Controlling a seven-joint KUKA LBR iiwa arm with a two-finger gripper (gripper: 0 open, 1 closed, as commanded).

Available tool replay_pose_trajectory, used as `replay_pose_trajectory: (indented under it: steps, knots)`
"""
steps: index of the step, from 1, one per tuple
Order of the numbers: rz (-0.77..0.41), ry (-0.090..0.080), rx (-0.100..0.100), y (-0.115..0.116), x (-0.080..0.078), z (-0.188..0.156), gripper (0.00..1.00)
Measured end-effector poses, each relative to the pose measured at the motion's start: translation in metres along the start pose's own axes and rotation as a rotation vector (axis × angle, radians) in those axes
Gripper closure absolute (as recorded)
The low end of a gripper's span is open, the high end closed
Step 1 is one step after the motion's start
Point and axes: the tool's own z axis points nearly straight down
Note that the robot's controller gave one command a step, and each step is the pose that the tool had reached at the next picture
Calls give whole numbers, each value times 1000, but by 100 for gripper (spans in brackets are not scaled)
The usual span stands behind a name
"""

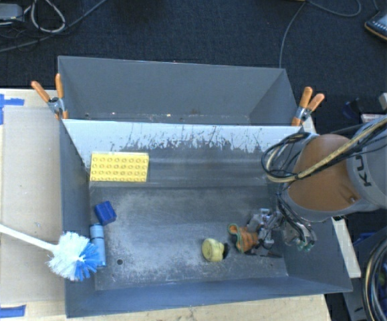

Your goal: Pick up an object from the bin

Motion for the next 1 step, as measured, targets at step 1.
replay_pose_trajectory:
  steps: [1]
  knots:
    - [-1, 5, 0, 0, 1, -10, 100]
